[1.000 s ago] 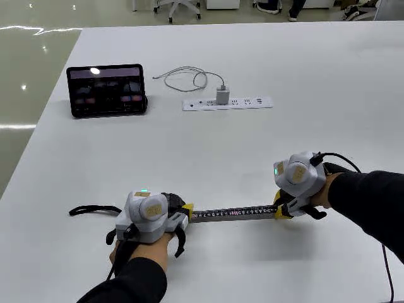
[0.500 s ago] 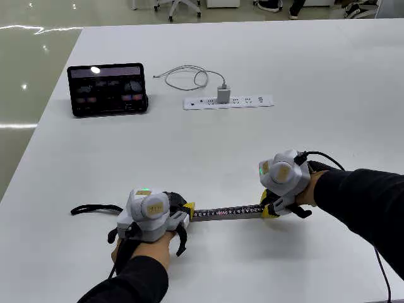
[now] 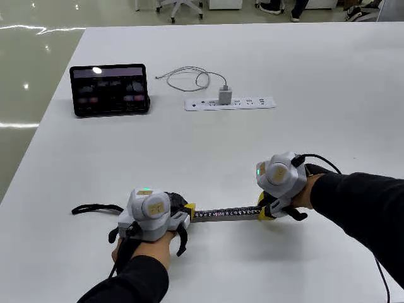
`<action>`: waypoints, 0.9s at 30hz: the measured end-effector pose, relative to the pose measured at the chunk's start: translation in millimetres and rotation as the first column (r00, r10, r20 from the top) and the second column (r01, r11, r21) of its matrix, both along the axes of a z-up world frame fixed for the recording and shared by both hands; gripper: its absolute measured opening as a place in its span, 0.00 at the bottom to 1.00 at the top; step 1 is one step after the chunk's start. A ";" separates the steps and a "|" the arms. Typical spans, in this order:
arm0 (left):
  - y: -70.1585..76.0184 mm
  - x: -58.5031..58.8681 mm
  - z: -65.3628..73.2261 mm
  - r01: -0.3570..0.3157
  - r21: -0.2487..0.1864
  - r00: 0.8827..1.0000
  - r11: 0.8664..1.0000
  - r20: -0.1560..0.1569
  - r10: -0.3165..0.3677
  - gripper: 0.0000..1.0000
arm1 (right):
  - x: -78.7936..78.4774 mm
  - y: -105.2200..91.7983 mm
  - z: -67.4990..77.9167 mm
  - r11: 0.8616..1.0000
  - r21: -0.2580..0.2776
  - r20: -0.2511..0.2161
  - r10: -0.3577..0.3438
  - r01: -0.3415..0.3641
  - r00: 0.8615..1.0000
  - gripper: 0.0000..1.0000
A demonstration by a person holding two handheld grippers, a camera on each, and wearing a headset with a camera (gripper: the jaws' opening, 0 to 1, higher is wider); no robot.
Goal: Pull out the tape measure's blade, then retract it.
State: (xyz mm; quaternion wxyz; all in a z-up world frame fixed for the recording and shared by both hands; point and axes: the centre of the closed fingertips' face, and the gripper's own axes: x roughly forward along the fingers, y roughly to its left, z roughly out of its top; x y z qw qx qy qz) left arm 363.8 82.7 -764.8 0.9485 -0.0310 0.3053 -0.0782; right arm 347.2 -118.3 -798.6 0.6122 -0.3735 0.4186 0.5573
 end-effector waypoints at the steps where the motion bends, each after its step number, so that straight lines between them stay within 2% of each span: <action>1: 0.0 0.1 0.0 0.000 0.000 1.000 1.000 0.000 0.000 0.63 | -0.3 0.8 0.0 1.000 0.000 0.000 0.002 -0.002 1.000 0.10; 27: -0.1 0.2 0.0 -0.001 0.000 1.000 1.000 0.001 0.001 0.63 | -3.0 14.0 1.7 0.999 0.031 0.013 0.015 -0.015 1.000 0.10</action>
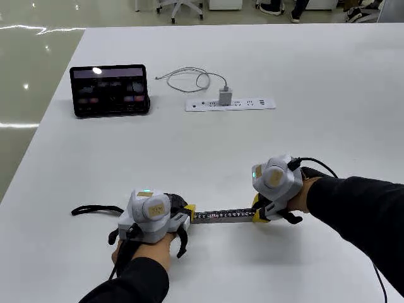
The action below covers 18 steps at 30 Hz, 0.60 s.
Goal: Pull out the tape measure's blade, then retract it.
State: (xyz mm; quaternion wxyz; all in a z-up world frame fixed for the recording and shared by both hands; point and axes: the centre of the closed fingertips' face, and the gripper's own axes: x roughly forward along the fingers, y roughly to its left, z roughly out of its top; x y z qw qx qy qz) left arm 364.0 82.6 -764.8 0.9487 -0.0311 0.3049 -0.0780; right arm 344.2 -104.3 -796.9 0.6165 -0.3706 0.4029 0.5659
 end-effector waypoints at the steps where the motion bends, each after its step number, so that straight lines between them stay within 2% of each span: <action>1: 0.0 0.0 0.0 0.000 0.000 1.000 1.000 -0.001 0.000 0.63 | 0.0 0.3 0.1 1.000 0.000 0.001 0.001 -0.001 1.000 0.10; 11: 0.1 0.0 -0.1 0.000 -0.002 1.000 1.000 -0.001 0.000 0.63 | -0.7 6.8 0.3 1.000 -0.001 0.007 -0.008 0.008 1.000 0.11; 18: 0.1 0.0 -0.5 0.002 -0.006 1.000 1.000 -0.005 -0.002 0.63 | -1.2 11.6 0.4 1.000 0.020 0.005 -0.015 0.015 1.000 0.11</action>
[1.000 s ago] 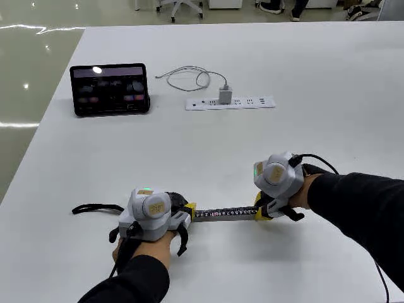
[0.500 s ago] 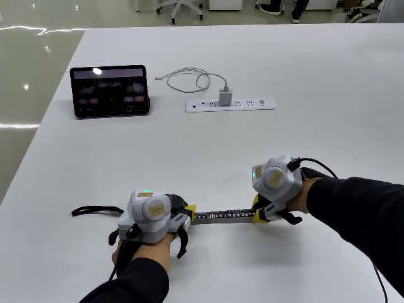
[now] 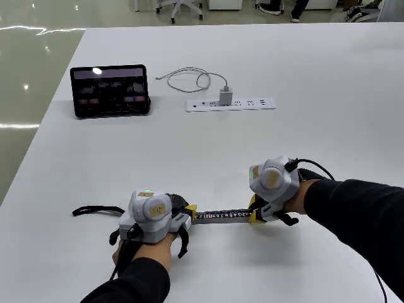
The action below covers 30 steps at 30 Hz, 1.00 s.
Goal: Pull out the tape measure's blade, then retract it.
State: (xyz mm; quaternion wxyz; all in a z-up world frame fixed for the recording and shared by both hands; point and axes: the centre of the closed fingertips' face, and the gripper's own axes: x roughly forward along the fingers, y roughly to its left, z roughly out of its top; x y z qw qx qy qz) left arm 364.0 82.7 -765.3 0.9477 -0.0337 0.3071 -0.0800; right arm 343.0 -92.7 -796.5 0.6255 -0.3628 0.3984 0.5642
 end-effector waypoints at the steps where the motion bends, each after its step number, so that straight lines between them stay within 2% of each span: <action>1: 0.0 0.0 0.0 0.000 0.000 1.000 1.000 -0.001 0.000 0.63 | 0.1 0.4 -0.1 1.000 0.001 0.001 0.002 -0.002 1.000 0.11; 25: -0.1 0.3 -0.3 0.001 -0.004 1.000 1.000 -0.003 -0.001 0.63 | -1.5 14.1 -0.3 0.999 0.039 0.002 -0.008 0.008 1.000 0.11; 30: -0.1 0.2 -0.3 0.001 -0.004 1.000 1.000 -0.003 -0.001 0.63 | -1.9 17.2 -0.7 0.999 0.034 0.008 0.008 -0.008 1.000 0.11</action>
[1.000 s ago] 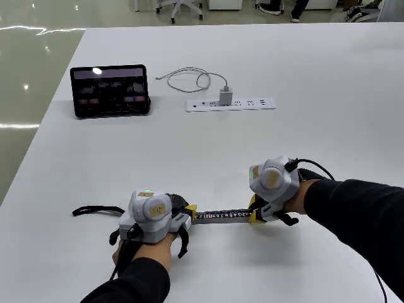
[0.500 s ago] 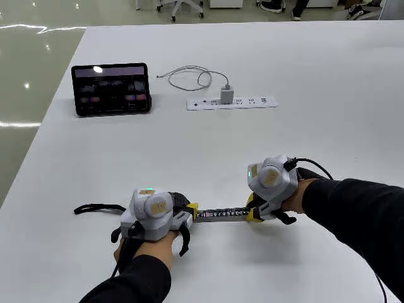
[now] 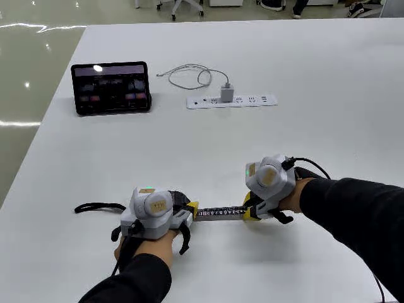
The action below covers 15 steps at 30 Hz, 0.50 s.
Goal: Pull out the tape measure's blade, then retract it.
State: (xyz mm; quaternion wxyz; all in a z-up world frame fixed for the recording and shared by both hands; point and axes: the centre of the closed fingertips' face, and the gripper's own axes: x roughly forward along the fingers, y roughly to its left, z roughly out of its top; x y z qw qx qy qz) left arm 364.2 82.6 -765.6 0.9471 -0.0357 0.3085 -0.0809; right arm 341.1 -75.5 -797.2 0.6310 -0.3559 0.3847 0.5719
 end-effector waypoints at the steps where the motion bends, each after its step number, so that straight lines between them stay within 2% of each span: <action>1: 0.0 0.0 0.0 0.000 0.000 1.000 1.000 0.000 0.000 0.63 | 0.0 0.3 -0.2 1.000 0.000 0.000 0.001 -0.001 1.000 0.11; 15: 0.1 0.1 -0.5 0.000 -0.002 1.000 1.000 -0.001 0.000 0.63 | 0.3 6.9 -0.2 1.000 0.021 -0.004 -0.015 0.015 1.000 0.11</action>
